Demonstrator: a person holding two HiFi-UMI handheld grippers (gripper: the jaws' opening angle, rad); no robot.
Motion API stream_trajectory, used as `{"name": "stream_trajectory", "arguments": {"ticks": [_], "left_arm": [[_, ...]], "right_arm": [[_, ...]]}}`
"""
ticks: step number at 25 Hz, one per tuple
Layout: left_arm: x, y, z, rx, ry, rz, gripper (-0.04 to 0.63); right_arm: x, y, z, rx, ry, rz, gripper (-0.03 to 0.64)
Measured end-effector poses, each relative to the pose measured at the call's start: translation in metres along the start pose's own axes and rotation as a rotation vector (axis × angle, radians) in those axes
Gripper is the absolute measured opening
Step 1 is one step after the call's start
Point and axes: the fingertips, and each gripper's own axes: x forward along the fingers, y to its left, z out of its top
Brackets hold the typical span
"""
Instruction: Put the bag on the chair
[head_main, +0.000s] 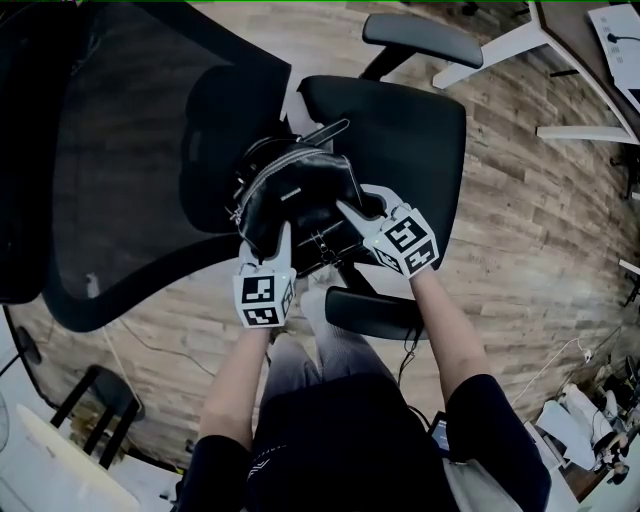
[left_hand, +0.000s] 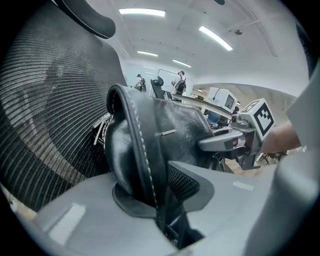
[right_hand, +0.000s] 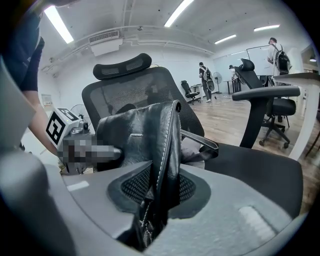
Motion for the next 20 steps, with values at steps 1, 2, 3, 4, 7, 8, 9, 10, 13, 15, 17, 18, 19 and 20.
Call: {"name": "stream_trajectory", "arguments": {"ticks": [1, 2, 3, 4, 7, 8, 9, 10, 13, 15, 17, 18, 19, 20], "left_arm": [[0.000, 0.000, -0.001, -0.009, 0.000, -0.003, 0.087], [0.001, 0.001, -0.002, -0.017, -0.001, -0.006, 0.087], [0.001, 0.001, -0.002, -0.022, -0.001, -0.008, 0.087], [0.001, 0.001, -0.003, -0.026, 0.000, -0.009, 0.087], [0.001, 0.002, -0.004, -0.029, 0.002, 0.004, 0.097], [0.001, 0.003, -0.004, -0.027, 0.001, 0.010, 0.100], [0.001, 0.003, -0.004, -0.027, -0.001, 0.014, 0.100], [0.001, 0.004, -0.004, -0.028, -0.002, 0.016, 0.101], [0.002, 0.005, -0.006, -0.050, 0.005, 0.014, 0.112], [0.001, 0.008, -0.007, -0.064, 0.018, 0.027, 0.128], [0.000, 0.011, -0.007, -0.072, 0.035, 0.047, 0.163], [-0.001, 0.011, -0.007, -0.074, 0.044, 0.054, 0.173], [-0.002, 0.011, -0.008, -0.072, 0.053, 0.059, 0.192], [-0.002, 0.011, -0.009, -0.068, 0.059, 0.062, 0.208]], "right_arm": [[0.001, 0.000, -0.001, 0.006, -0.001, 0.005, 0.088], [0.001, 0.000, -0.001, 0.012, -0.001, 0.009, 0.089], [0.001, 0.000, -0.002, 0.018, -0.002, 0.014, 0.091], [0.001, 0.000, -0.002, 0.023, -0.002, 0.020, 0.091], [0.001, 0.001, -0.003, 0.029, 0.000, 0.031, 0.091], [0.001, 0.001, -0.002, 0.029, 0.000, 0.031, 0.091], [0.001, 0.001, -0.002, 0.029, 0.000, 0.031, 0.091], [0.001, 0.001, -0.002, 0.028, 0.002, 0.030, 0.092], [0.002, 0.000, -0.004, 0.030, 0.011, 0.023, 0.098], [0.002, -0.001, -0.005, 0.031, 0.022, 0.013, 0.108], [0.000, -0.002, -0.006, 0.026, 0.039, 0.000, 0.123], [-0.001, -0.002, -0.006, 0.021, 0.048, -0.007, 0.132], [-0.002, -0.002, -0.007, 0.016, 0.056, -0.013, 0.137], [-0.003, -0.002, -0.007, 0.010, 0.063, -0.018, 0.141]]}}
